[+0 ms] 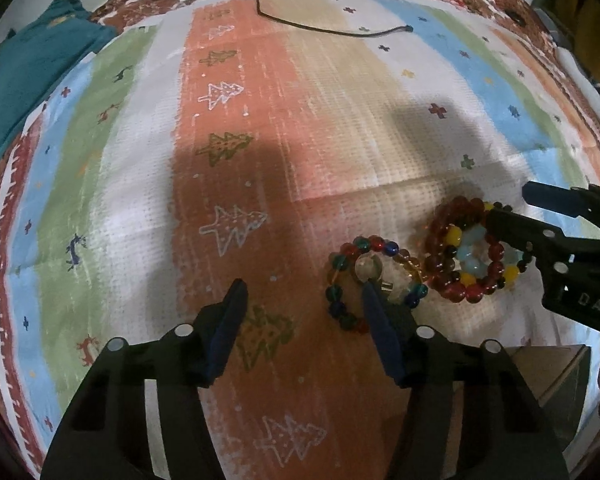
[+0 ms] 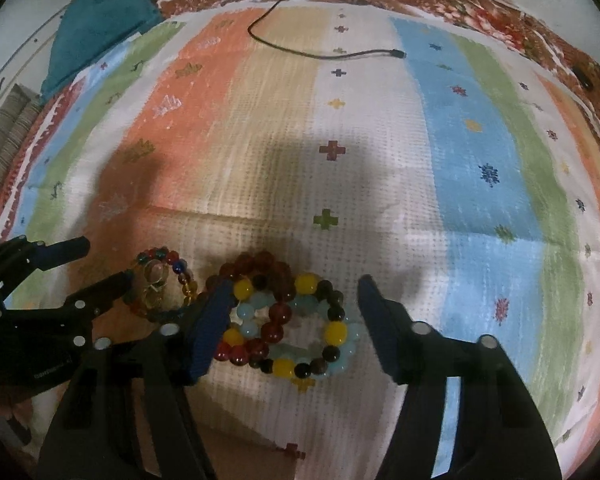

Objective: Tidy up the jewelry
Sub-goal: 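Move both tools back to the remaining bracelets, then grasp the multicolour bead bracelet with the left tool while the right tool grasps the red bead bracelet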

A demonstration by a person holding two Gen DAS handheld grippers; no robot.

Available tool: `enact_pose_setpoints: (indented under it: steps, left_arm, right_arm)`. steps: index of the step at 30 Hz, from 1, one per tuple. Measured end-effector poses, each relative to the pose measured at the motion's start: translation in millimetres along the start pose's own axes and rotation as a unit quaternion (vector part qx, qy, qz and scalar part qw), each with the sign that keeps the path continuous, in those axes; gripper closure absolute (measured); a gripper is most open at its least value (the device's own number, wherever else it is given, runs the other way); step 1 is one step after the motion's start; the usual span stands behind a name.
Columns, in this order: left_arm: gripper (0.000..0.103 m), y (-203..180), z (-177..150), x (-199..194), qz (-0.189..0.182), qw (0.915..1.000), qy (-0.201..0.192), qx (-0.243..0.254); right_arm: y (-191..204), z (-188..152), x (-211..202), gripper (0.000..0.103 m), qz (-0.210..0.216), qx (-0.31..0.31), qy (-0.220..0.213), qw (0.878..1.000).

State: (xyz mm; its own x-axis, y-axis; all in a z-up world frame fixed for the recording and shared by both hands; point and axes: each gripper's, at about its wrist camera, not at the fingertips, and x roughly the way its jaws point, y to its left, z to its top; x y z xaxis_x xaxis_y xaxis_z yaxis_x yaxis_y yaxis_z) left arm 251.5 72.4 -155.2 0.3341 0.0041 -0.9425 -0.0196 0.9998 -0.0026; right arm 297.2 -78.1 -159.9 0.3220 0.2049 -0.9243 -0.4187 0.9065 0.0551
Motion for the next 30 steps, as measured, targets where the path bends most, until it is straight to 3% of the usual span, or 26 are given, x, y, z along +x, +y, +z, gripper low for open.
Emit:
enact_pose_setpoints:
  steps: [6,10,13,18,19,30]
  left_arm:
    - [0.051,-1.4,0.2,14.0,0.01,0.9998,0.012,0.015]
    - [0.062,-0.9,3.5,17.1,0.013,0.9997,0.009,0.017]
    - [0.067,-2.7,3.2,19.7,0.016,0.9996,0.011,0.021]
    - [0.092,-5.6,3.0,19.3,0.015,0.9995,0.016,0.022]
    - [0.092,-5.0,3.5,18.9,0.013,0.9996,0.017,0.019]
    - [0.094,-5.0,4.8,2.9,-0.002,0.9999,0.005,0.013]
  right_arm:
    - [2.2,3.6,12.5,0.049,-0.005,-0.006,0.01,1.0]
    - [2.7,7.2,19.2,0.064,-0.005,-0.025,0.014,1.0]
    - [3.0,7.5,23.7,0.068,-0.003,-0.036,0.019,0.999]
    - [9.9,5.8,23.1,0.08,-0.006,-0.054,0.016,0.998]
    - [11.6,5.5,22.6,0.088,0.001,-0.056,0.016,0.998]
    - [10.0,5.3,10.5,0.089,0.011,-0.045,0.004,0.999]
